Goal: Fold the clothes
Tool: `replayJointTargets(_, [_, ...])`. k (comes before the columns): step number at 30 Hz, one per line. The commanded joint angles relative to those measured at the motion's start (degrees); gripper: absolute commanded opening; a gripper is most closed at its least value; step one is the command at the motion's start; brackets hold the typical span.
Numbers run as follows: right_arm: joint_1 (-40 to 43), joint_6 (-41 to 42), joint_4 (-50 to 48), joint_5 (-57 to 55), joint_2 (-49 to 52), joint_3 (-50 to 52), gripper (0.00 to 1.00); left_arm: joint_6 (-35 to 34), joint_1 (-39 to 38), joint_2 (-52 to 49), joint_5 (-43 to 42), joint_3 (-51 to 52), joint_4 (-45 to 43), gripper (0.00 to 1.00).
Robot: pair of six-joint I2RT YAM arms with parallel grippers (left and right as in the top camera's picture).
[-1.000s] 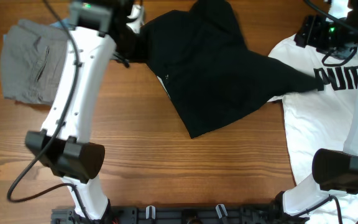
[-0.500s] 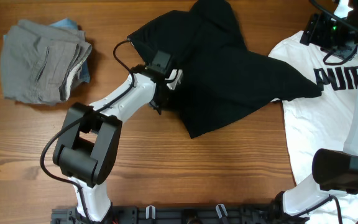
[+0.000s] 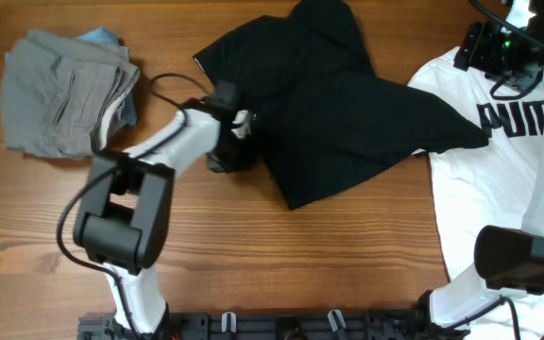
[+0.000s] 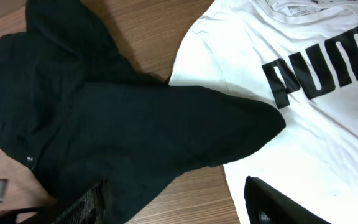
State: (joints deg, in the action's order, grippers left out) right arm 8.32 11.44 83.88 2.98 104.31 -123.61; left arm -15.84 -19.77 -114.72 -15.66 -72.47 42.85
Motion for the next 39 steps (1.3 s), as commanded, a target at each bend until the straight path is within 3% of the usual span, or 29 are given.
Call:
replayJointTargets(1, [-0.11,-0.92,0.17,0.98,-0.66,-0.44,0.74,5.62,8.90,-2.47,-3.32,1.97,4.35,0.04])
replayJointTargets(4, [-0.11,-0.94,0.15,0.98,-0.66,-0.44,0.73,10.58,9.07,0.37,-19.21,1.97,1.53,0.26])
replayJointTargets(7, [-0.11,-0.96,0.17,0.98,-0.66,-0.44,0.74,8.63,4.44,1.01,-27.67,1.97,-7.72,0.80])
replayJointTargets(9, [-0.11,-0.98,0.24,0.98,-0.66,-0.44,0.74,4.52,1.95,0.63,-25.07,1.97,-11.61,0.84])
replayJointTargets(10, [-0.11,-0.98,0.42,0.98,-0.66,-0.44,0.73,-0.98,-0.55,0.00,-19.15,1.97,-14.71,0.87])
replayJointTargets(11, [-0.11,-0.98,0.52,0.96,-0.66,-0.44,0.74,-3.45,-1.66,-0.50,-16.20,1.97,-15.50,0.86])
replayJointTargets(14, [-0.11,-0.96,0.81,0.96,-0.66,-0.44,0.74,-9.01,-3.93,-3.50,-11.87,1.97,-15.87,0.66])
replayJointTargets(15, [-0.11,-0.98,0.83,0.98,-0.66,-0.44,0.74,-10.60,-4.13,-5.11,-11.87,1.97,-15.72,0.55])
replayJointTargets(16, [-0.11,-0.96,0.83,0.98,-0.66,-0.44,0.74,-12.02,-4.07,-6.47,-11.89,1.97,-15.65,0.35])
replayJointTargets(17, [-0.11,-0.94,0.83,0.98,-0.66,-0.44,0.74,-12.61,-3.80,-7.06,-12.15,1.97,-15.39,0.09])
replayJointTargets(18, [-0.11,-0.96,0.87,0.98,-0.66,-0.44,0.74,-13.20,-3.23,-7.10,-12.15,1.97,-14.69,0.04])
replayJointTargets(21, [-0.11,-1.01,1.05,0.96,-0.66,-0.44,0.73,-13.09,-0.31,-5.42,-10.80,1.95,-9.49,0.04])
replayJointTargets(26, [-0.11,-0.94,0.96,0.96,-0.66,-0.44,0.73,-7.26,12.15,2.91,7.85,1.95,9.99,0.04])
replayJointTargets(30, [-0.11,-1.01,0.98,2.36,-0.66,-0.44,0.74,-4.17,22.62,11.82,13.79,1.95,18.40,0.04])
replayJointTargets(32, [-0.11,-1.88,0.74,4.52,-0.63,-0.44,0.75,-4.00,25.00,14.78,13.40,1.97,19.82,0.18])
replayJointTargets(33, [-0.11,-2.93,0.42,5.53,-0.63,-0.44,0.75,-3.56,25.27,15.69,12.48,1.97,19.78,0.33])
replayJointTargets(35, [-0.11,-3.13,0.02,5.46,-0.63,-0.42,0.75,2.23,24.48,17.22,3.56,1.97,17.77,0.39])
replayJointTargets(37, [-0.11,-3.10,-0.02,5.46,-0.63,-0.42,0.75,8.17,20.92,17.07,-7.69,2.12,12.04,0.59])
replayJointTargets(39, [-0.11,-3.08,0.17,5.49,-0.63,-0.42,0.75,8.17,17.11,16.09,-7.65,3.08,7.04,0.75])
